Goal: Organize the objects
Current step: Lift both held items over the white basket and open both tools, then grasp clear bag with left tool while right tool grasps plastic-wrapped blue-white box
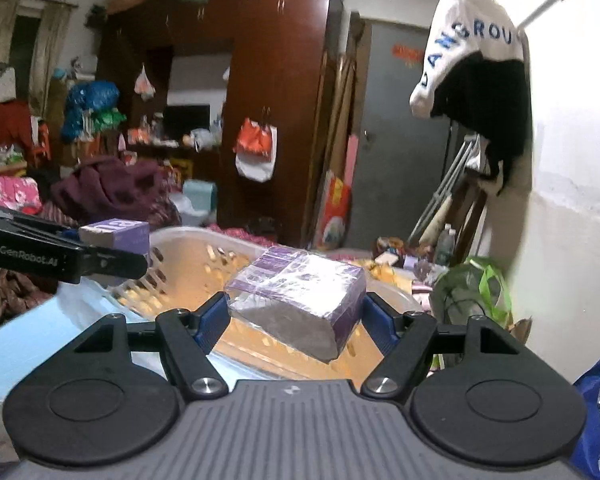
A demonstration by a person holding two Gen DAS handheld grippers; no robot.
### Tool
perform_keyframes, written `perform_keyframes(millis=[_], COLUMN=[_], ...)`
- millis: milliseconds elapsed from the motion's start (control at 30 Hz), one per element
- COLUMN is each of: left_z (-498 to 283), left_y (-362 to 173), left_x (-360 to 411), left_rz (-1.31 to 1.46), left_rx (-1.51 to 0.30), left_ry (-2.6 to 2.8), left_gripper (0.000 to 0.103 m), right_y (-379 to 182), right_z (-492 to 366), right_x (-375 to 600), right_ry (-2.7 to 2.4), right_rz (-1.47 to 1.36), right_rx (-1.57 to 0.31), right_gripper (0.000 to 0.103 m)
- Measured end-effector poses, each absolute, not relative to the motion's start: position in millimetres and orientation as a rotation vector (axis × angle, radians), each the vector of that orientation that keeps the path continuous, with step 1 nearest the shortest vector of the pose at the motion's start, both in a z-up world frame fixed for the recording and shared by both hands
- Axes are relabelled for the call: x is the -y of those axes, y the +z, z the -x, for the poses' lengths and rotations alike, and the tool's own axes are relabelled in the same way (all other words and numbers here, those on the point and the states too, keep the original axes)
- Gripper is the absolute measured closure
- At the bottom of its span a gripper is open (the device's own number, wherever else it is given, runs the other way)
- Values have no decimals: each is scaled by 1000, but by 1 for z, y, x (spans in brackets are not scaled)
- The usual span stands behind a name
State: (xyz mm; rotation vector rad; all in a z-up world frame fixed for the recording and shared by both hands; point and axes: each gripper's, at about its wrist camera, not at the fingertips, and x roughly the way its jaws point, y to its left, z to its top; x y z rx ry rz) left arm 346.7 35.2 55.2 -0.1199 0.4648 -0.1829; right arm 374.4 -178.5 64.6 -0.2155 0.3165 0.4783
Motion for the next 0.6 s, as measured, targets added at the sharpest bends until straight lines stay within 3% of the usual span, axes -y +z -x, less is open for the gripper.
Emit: perform_keyframes(millis=[67, 100, 133, 167, 200, 367, 600], left_z=[-351, -348, -342, -331, -320, -237, -132], left_y=[52, 52, 55, 57, 60, 53, -18], left_x=[-39, -40, -41, -42, -44, -64, -96], left_rz=[131, 131, 125, 116, 110, 67, 144], left_rx=[-456, -437, -415, -378, -348, -277, -287], left_ry=[-192, -197, -217, -223, -224, -244, -107], left_gripper=[24, 9, 5, 5, 4, 0, 0], right_y=[63, 61, 63, 64, 66, 56, -12], right_z=[-378, -378, -374, -368, -358, -285, -189], right_x=[180, 180, 182, 184, 188, 233, 281], right_ry=[494, 494, 481, 465, 457, 472, 509], right_rz=[221, 221, 223, 229, 235, 169, 26], right_rx=[-342, -351, -345, -329, -300, -221, -264], right_gripper=[26, 18, 11, 2, 0, 0, 0])
